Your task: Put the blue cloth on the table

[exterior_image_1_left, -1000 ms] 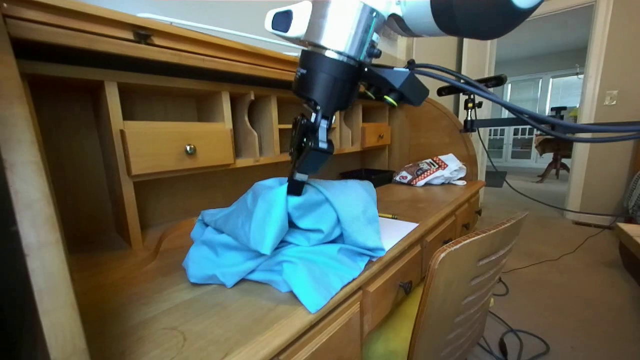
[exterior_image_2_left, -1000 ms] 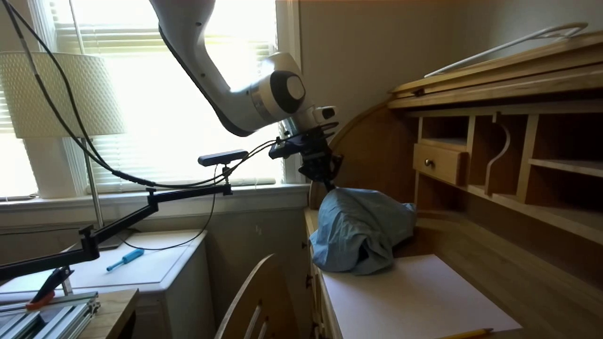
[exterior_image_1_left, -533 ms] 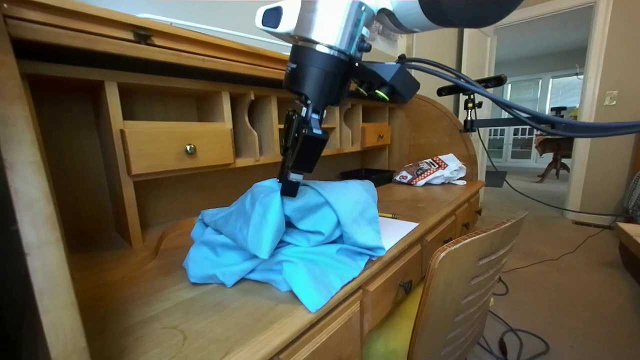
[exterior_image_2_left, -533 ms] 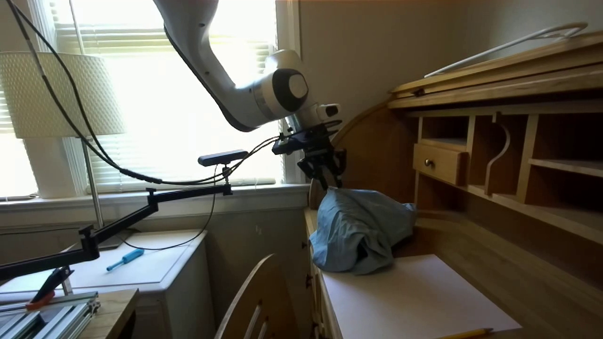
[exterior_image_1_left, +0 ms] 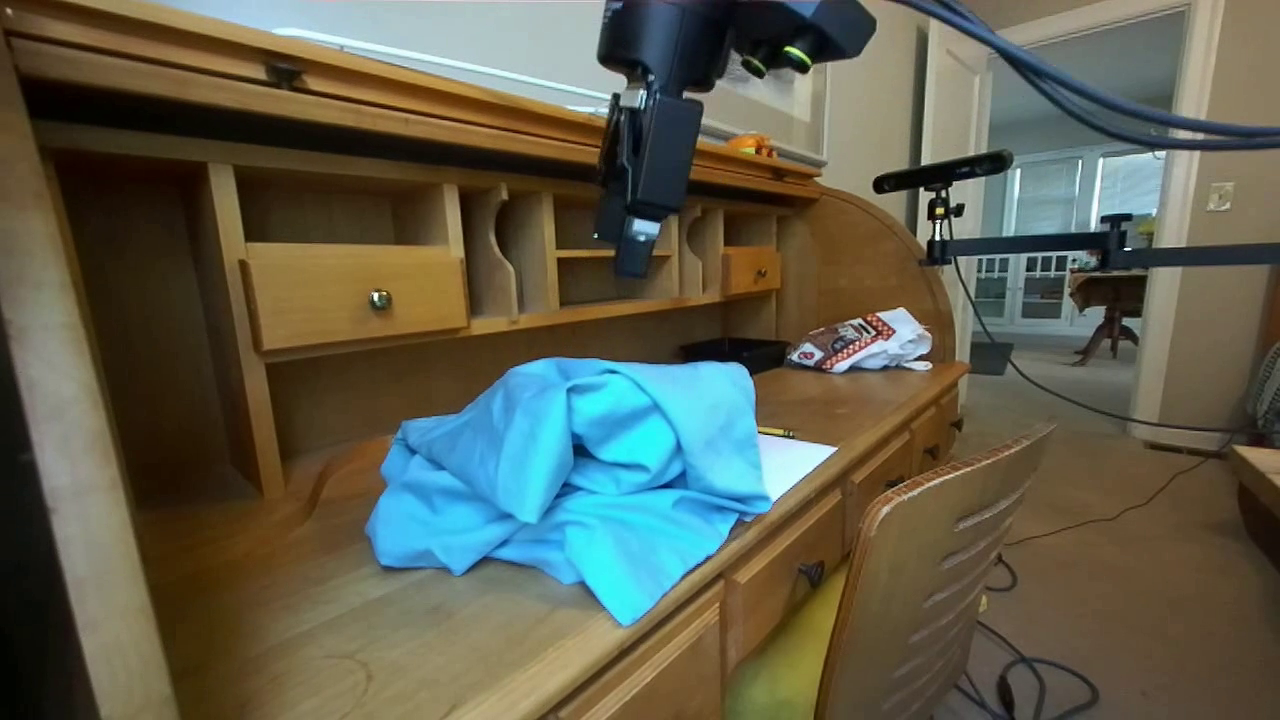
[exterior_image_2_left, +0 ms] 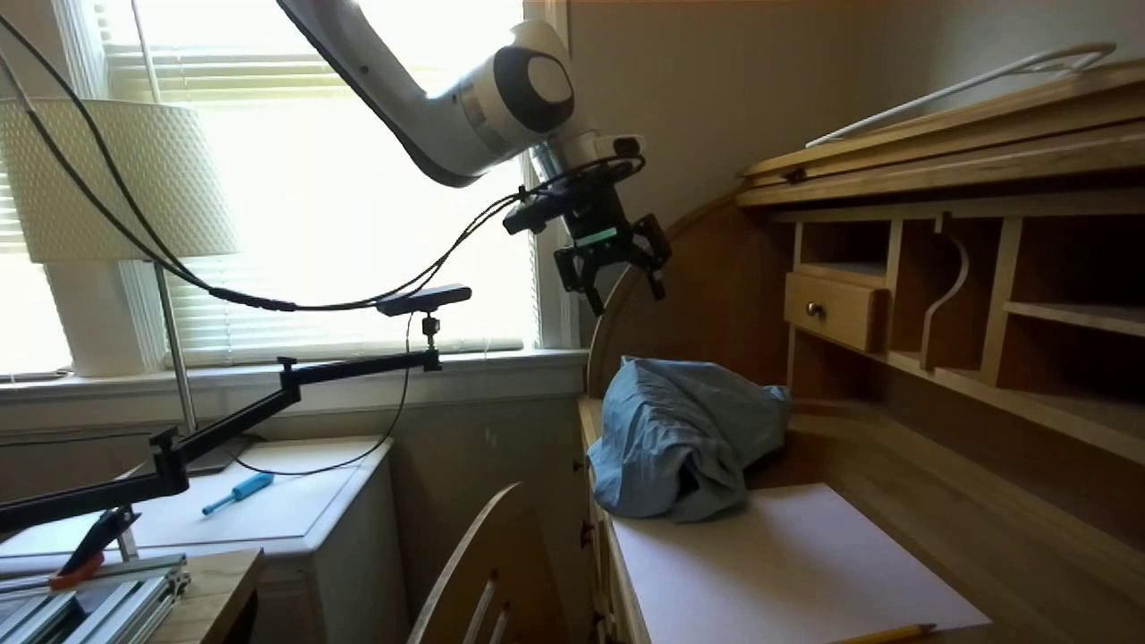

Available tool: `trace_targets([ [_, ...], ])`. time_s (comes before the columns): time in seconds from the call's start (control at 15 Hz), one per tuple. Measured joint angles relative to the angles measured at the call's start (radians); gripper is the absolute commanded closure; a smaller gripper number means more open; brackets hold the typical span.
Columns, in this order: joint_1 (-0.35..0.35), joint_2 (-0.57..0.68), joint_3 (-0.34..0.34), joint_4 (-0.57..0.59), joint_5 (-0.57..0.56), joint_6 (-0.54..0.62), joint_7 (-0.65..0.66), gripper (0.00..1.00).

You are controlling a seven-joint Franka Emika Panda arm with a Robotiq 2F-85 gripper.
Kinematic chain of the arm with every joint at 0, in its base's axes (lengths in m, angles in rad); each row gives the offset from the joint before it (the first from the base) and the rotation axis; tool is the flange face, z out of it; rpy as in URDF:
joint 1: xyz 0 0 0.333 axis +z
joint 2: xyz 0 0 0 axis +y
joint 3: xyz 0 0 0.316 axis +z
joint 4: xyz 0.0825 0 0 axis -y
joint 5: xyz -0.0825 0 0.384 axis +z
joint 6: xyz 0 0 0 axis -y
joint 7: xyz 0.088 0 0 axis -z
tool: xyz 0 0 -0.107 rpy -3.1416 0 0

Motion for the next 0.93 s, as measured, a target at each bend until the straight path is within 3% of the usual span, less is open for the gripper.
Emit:
trace_targets([
  [0.27,-0.031,-0.136,0.002,-0.094,0.016,-0.121,-0.017,0.0],
  [0.67,-0.086,-0.339,0.005,-0.226,0.133,-0.359,-0.041,0.0],
  [0.93,-0.094,-0.402,0.006,-0.269,0.159,-0.399,-0.045,0.0],
])
